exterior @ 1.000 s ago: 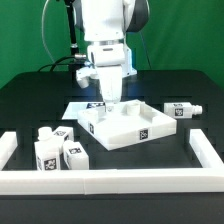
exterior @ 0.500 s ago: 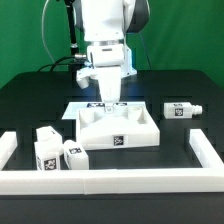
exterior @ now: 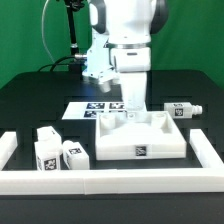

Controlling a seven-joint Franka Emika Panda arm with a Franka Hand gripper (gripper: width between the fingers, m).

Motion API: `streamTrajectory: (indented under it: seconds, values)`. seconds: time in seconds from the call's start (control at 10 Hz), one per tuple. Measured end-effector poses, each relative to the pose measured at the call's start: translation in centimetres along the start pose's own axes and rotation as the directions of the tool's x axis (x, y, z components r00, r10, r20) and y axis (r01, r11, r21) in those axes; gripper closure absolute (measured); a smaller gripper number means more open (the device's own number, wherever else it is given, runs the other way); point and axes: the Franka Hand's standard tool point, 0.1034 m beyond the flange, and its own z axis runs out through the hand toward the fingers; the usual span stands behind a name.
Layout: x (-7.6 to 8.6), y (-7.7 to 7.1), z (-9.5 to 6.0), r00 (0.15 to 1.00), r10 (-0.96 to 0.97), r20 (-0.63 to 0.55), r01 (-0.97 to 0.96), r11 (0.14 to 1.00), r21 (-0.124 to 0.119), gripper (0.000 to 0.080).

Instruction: Assemble one leg

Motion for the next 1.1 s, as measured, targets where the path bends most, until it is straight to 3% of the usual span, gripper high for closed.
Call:
streamTrajectory:
  seconds: [0.1, 0.6, 0.9, 1.1]
  values:
    - [-0.3, 0.7, 0.1, 1.000, -0.024, 0.003, 0.024, 1.000, 0.009, 0.0746]
    - [-0.1, 0.8, 0.2, 1.000, -0.015, 0.000, 0.015, 1.000, 0.006, 0.0746]
    - [1.0, 5.3, 0.2, 1.000, 0.010, 0.006, -0.010, 1.000, -0.006, 0.0746]
    - [1.5, 6.8, 0.2, 0.997, 0.075, 0.006, -0.075, 0.997, -0.012, 0.0745]
